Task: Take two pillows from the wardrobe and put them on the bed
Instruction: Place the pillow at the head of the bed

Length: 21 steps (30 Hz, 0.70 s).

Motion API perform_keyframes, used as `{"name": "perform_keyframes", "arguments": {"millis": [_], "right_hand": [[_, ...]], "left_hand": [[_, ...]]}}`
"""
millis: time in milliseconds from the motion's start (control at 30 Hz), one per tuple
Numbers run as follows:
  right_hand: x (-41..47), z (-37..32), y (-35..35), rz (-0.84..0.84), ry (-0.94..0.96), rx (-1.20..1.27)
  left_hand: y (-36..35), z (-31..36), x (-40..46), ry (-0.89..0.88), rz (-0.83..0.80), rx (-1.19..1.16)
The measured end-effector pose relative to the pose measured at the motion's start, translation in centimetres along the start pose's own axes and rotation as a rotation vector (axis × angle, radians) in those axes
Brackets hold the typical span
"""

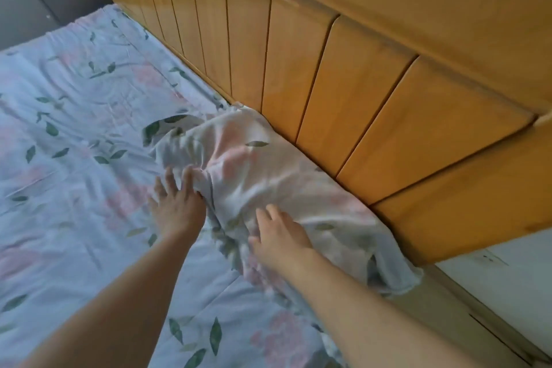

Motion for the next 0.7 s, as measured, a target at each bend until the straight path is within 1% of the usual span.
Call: {"name": "perform_keyframes", "arguments": {"millis": [33,67,100,133,167,200,267,300,333,367,433,467,500,533,567,633,700], "right_hand": [[1.2,1.7,-3.0,-0.053,-0.03,0.0],[2.2,4.2,-5.4,-0.06,-0.083,-0.032],[3.0,7.0,-7.3,-0.047,-0.153,-0.065],[3.5,10.0,-9.0,-0.04,-0.237,-0.091],[3.9,12.8,-10.3,-0.039,-0.322,-0.099],[4.1,15.2,-11.3,-0.046,-0.397,-0.078],[4.4,18.3,-12.8,-0.066,-0.532,0.099],[4.5,19.2,-13.4,-0.073,-0.583,0.208],[4.5,19.8,-13.7,-0.076,-0.607,0.285],[4.4,20.0,-13.8,-0.073,-0.611,0.329],[4.3,20.0,-13.3,-0.062,-0.596,0.354],[4.4,19.9,-12.8,-0.053,-0.575,0.356],[4.7,19.6,-12.1,-0.036,-0.538,0.365],[5.2,19.2,-11.2,-0.007,-0.489,0.37],[5.7,18.7,-9.9,0.048,-0.44,0.359],[6.7,18.4,-6.6,0.243,-0.375,0.298],[7.3,18.8,-3.8,0.43,-0.358,0.225]], "left_hand": [[-4.8,-1.7,-0.8,0.211,-0.132,-0.146],[-9.1,-2.6,-2.0,0.406,-0.227,-0.337],[-12.8,-2.8,-3.7,0.573,-0.296,-0.509],[-15.8,-2.6,-5.2,0.689,-0.329,-0.619],[-18.0,-2.3,-6.4,0.746,-0.323,-0.674],[-19.4,-1.9,-7.1,0.763,-0.285,-0.699],[-20.8,-1.7,-8.0,0.782,-0.181,-0.742],[-21.1,-1.8,-8.4,0.829,-0.147,-0.774],[-21.4,-2.1,-9.1,0.912,-0.124,-0.797],[-21.7,-2.7,-10.2,1.036,-0.113,-0.809],[-22.3,-3.1,-13.5,1.336,-0.149,-0.822],[-22.6,-2.6,-14.9,1.443,-0.178,-0.929],[-23.0,-1.8,-15.9,1.499,-0.213,-1.108],[-23.2,-0.8,-16.4,1.497,-0.278,-1.299],[-23.2,-0.1,-16.5,1.435,-0.34,-1.45],[-22.7,0.2,-16.0,1.23,-0.435,-1.555],[-22.2,0.7,-15.3,1.024,-0.56,-1.632]]}}
Point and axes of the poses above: each hand's wrist, its own x-axis towards the middle knuckle, its own y-axis out of the back of the hand, z = x × y, the point moved 7 cm from there along x, towards the middle knuckle, and after that the axes turned 4 degrees about z, right-handed, at the moved point
